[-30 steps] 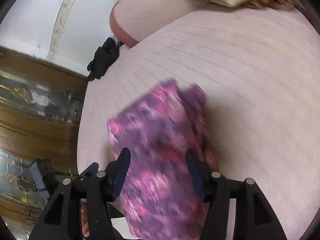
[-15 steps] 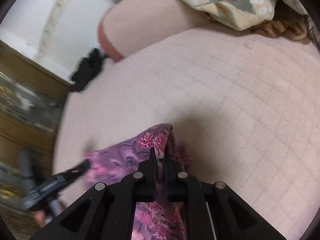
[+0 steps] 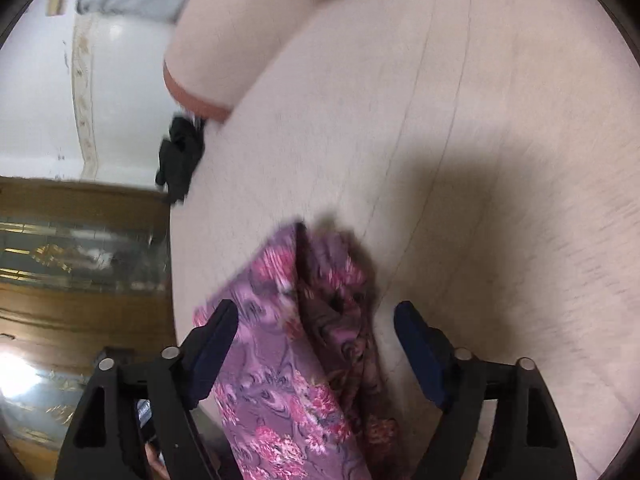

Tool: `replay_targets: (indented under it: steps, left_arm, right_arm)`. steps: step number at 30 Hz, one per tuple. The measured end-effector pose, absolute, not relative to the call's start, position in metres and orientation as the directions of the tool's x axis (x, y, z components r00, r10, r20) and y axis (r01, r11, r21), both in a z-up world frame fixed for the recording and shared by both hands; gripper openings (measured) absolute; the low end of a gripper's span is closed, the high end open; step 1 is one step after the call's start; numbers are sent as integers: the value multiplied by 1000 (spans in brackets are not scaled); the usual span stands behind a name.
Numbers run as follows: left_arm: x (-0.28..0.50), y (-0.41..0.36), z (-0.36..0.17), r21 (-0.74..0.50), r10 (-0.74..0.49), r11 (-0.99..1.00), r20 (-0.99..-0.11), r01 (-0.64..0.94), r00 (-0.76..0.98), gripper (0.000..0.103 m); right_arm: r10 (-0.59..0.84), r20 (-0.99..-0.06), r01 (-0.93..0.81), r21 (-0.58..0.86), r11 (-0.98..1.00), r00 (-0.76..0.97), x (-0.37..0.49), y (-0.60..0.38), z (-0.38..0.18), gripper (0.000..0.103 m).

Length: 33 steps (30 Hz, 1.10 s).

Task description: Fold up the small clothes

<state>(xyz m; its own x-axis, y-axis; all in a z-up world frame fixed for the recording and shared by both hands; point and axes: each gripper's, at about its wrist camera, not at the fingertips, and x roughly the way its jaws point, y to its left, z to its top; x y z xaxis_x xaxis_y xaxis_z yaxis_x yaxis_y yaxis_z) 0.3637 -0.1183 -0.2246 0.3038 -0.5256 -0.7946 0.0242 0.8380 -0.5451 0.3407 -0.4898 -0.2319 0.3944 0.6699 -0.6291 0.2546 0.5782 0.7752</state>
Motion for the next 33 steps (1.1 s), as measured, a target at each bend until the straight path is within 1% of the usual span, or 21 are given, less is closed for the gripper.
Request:
replay_targets:
  steps: [1, 2, 3, 4, 5, 7, 8, 9, 11, 14, 16, 19, 22, 23, 25, 27, 28, 29, 30, 31, 33]
  left_arm:
    - [368, -117, -233, -583, -558, 812, -782, -11, 277, 77]
    - [370, -116, -238, -616, -588, 787, -767, -38, 256, 77]
    - [372, -114, -243, -644, -616, 762, -751, -60, 240, 74]
    - [375, -115, -248, -669, -641, 740, -734, -73, 224, 71]
    - [375, -117, -249, -678, -652, 732, -727, -70, 217, 61]
    - [377, -122, -246, -659, -635, 750, -743, -63, 212, 51]
    - [379, -122, -242, -670, -647, 739, -733, -62, 209, 44]
    - [381, -120, -236, -704, -680, 708, -702, -56, 211, 38]
    - [387, -112, -217, -764, -741, 644, -631, -21, 230, 37]
    - [409, -115, -187, -742, -728, 667, -631, 67, 266, 37]
    - [432, -123, -171, -712, -708, 694, -647, 108, 283, 37]
    - [476, -134, -162, -680, -678, 725, -675, 109, 291, 37]
    - [500, -145, -167, -613, -615, 782, -733, 110, 290, 44]
    - [500, -145, -171, -581, -587, 805, -755, 115, 293, 47]
    - [488, -141, -178, -513, -531, 846, -790, 144, 305, 47]
    - [460, -128, -182, -514, -548, 837, -782, 190, 297, 48]
    - [443, -118, -183, -524, -561, 828, -777, 201, 287, 49]
    - [425, -108, -184, -531, -572, 820, -771, 212, 281, 50]
    - [405, -100, -187, -533, -578, 816, -767, 224, 279, 56]
    - [389, -96, -189, -523, -571, 820, -772, 231, 279, 58]
    - [360, -88, -199, -498, -545, 838, -791, 224, 280, 59]
  right_arm:
    - [668, -638, 259, 768, 585, 383, 342, -484, -239, 71]
    - [658, -643, 249, 763, 596, 392, 343, -482, -242, 68]
    - [657, -643, 239, 762, 602, 394, 343, -482, -241, 65]
    - [657, -644, 235, 761, 605, 392, 344, -481, -240, 60]
    - [662, -640, 231, 764, 602, 390, 346, -479, -241, 49]
    - [683, -621, 233, 781, 579, 385, 346, -478, -247, 33]
    - [678, -625, 233, 778, 584, 388, 344, -479, -249, 30]
    - [670, -631, 222, 771, 597, 391, 345, -477, -246, 29]
    - [652, -636, 200, 762, 616, 412, 347, -475, -236, 24]
    - [644, -606, 128, 767, 629, 467, 352, -472, -211, 23]
    - [627, -614, 128, 755, 643, 480, 366, -468, -197, 23]
    - [586, -634, 126, 726, 676, 505, 399, -467, -184, 23]
    - [562, -639, 164, 724, 670, 525, 436, -473, -188, 24]
    - [547, -655, 171, 708, 685, 521, 443, -473, -191, 28]
    - [508, -715, 202, 654, 730, 479, 451, -471, -200, 37]
    - [490, -760, 225, 615, 756, 427, 440, -469, -208, 38]
    - [483, -763, 220, 607, 763, 430, 426, -468, -206, 45]
    - [466, -771, 216, 591, 777, 434, 413, -467, -201, 61]
    - [423, -791, 202, 547, 812, 443, 387, -464, -192, 67]
    - [404, -794, 187, 528, 828, 454, 366, -464, -187, 74]
    - [428, -774, 197, 563, 803, 466, 319, -462, -183, 76]
